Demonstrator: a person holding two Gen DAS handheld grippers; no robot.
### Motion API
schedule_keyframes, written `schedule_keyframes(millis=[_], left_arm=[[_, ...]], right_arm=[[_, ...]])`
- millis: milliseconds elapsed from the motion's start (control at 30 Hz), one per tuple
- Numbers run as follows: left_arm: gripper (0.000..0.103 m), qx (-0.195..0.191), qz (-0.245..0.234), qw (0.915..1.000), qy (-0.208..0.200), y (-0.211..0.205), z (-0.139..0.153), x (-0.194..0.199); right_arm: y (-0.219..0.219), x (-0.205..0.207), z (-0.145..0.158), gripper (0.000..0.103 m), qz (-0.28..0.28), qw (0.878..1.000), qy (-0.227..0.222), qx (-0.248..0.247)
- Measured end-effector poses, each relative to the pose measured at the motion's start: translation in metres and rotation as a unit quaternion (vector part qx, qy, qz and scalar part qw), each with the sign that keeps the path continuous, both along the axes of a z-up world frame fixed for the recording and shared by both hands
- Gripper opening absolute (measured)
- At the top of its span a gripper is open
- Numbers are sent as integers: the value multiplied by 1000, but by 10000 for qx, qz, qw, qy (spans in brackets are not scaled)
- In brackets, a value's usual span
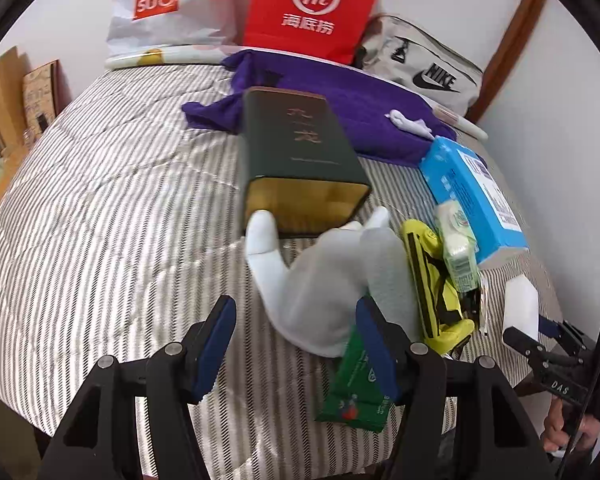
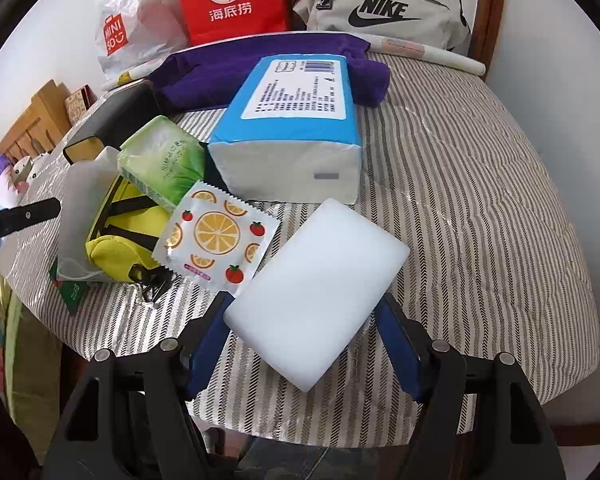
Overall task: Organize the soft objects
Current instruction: 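Move the left tool to the white glove while the right tool approaches the white foam sponge, then grasp the white glove with the left tool while the right tool grasps the white sponge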
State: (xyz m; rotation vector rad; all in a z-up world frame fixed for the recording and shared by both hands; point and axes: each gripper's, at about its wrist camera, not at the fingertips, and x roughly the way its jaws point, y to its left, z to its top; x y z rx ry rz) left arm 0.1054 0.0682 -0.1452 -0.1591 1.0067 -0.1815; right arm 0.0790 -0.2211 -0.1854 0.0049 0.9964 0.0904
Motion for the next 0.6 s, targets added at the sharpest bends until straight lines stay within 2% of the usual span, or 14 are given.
schedule_keyframes(millis=[67, 233, 367, 500, 600], left_arm=[[60, 42, -54, 10000, -26, -2, 0, 0], [60, -250, -312, 9991, -125, -11, 8, -6], [60, -131, -512, 9983, -254, -21, 12, -9], [60, 244, -390, 9986, -276, -25, 7, 0], [58, 84, -171, 9995, -234, -12, 3, 11]], right_arm=[[-4, -2, -4, 72, 7, 9999, 35, 101], [-10, 2, -11, 72, -4, 9999, 110, 99], [-15, 6, -14, 72, -43, 9995, 124, 281], [-15, 7, -14, 72, -11, 9995, 118, 290], [-16, 6, -15, 72, 12, 9995, 103, 313]])
